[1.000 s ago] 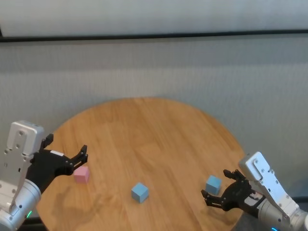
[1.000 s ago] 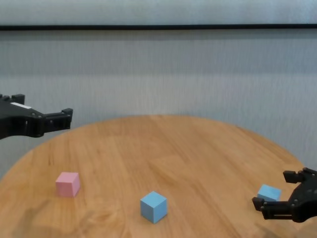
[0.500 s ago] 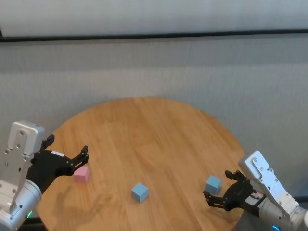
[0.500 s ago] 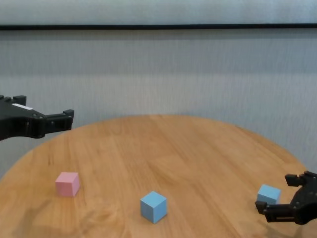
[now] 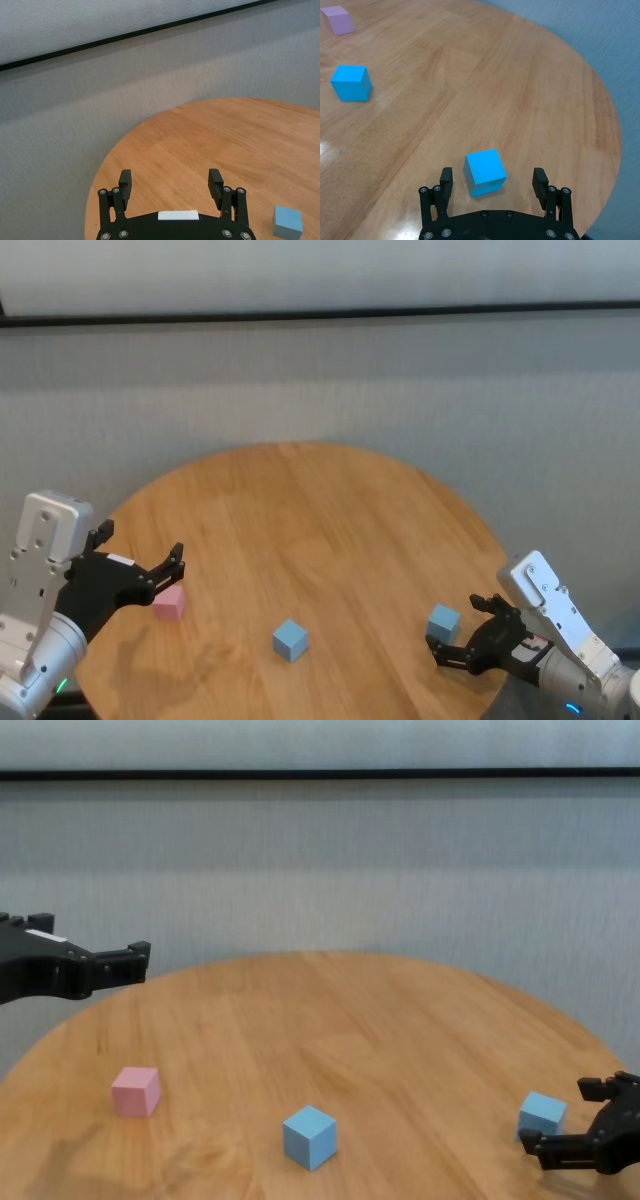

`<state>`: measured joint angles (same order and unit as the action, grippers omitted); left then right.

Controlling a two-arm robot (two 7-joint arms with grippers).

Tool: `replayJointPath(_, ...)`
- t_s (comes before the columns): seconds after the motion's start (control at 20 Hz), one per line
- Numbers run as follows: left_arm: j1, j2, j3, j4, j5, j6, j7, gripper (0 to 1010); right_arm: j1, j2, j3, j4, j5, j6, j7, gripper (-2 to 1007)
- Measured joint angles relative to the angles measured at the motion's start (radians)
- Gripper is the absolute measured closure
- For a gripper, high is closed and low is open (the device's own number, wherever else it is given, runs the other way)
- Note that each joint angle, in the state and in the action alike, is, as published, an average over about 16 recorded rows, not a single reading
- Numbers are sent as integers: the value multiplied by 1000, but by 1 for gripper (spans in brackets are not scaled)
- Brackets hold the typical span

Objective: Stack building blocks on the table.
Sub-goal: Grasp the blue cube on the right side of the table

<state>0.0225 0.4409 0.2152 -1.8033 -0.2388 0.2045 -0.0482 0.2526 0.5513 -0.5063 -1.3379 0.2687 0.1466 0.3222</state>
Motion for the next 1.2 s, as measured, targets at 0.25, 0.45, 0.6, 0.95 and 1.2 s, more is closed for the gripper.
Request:
replayJointPath(0.25, 0, 0, 0, 0, -1, 0, -1, 7, 13, -16, 5, 31, -5, -7, 20, 0)
replayJointPath(0.45, -1, 0, 0, 0, -1, 1, -1, 7, 18, -25, 8, 45, -7, -10, 31, 1)
replayJointPath(0.6, -1, 1, 0, 0, -1, 1, -1, 7, 18, -29, 10, 49, -7, -9, 36, 1)
replayJointPath(0.95, -1, 1, 0, 0, -2, 1, -1, 7, 18, -31, 12, 50, -6, -9, 38, 26)
replayJointPath(1.2, -1, 1, 0, 0, -2, 1, -1, 7, 17, -29, 11, 48, -6, -8, 37, 92)
